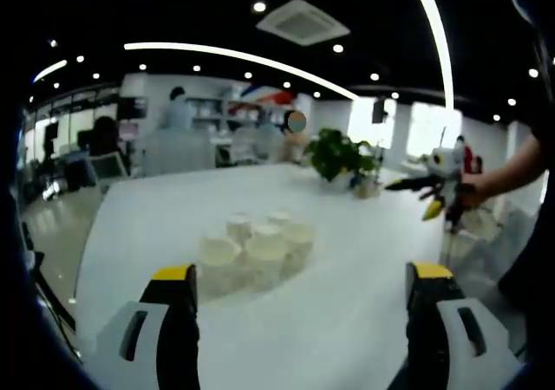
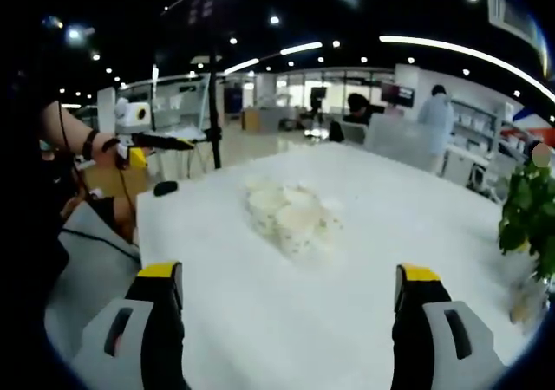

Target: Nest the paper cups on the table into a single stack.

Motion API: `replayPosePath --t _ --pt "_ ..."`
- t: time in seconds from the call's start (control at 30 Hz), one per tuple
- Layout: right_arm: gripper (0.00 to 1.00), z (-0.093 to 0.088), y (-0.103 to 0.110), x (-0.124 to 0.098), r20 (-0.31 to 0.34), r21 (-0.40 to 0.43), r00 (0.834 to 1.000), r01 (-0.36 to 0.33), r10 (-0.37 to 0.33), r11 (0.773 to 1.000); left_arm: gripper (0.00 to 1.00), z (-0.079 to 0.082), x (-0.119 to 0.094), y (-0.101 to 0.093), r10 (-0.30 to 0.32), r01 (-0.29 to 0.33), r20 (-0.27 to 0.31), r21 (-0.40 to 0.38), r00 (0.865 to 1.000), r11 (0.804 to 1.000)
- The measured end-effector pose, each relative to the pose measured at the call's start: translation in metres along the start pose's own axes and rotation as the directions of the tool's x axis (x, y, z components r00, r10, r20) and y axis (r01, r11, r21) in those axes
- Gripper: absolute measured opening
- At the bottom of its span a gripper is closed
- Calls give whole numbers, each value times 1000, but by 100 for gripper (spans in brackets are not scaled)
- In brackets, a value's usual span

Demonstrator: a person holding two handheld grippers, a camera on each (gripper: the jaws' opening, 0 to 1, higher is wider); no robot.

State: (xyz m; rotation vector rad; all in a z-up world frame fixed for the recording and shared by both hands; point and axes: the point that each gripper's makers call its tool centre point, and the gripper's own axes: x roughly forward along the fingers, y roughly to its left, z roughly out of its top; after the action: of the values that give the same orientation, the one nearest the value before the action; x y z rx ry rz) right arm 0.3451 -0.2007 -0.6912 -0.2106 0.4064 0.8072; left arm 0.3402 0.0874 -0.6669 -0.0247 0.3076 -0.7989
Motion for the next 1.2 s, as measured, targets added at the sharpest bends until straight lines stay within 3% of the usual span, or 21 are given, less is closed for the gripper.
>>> replayPosePath --t 1.2 --pt "100 -1 0 1 4 10 1000 13 -13 1000 100 -2 1 2 7 -7 1 -6 1000 1000"
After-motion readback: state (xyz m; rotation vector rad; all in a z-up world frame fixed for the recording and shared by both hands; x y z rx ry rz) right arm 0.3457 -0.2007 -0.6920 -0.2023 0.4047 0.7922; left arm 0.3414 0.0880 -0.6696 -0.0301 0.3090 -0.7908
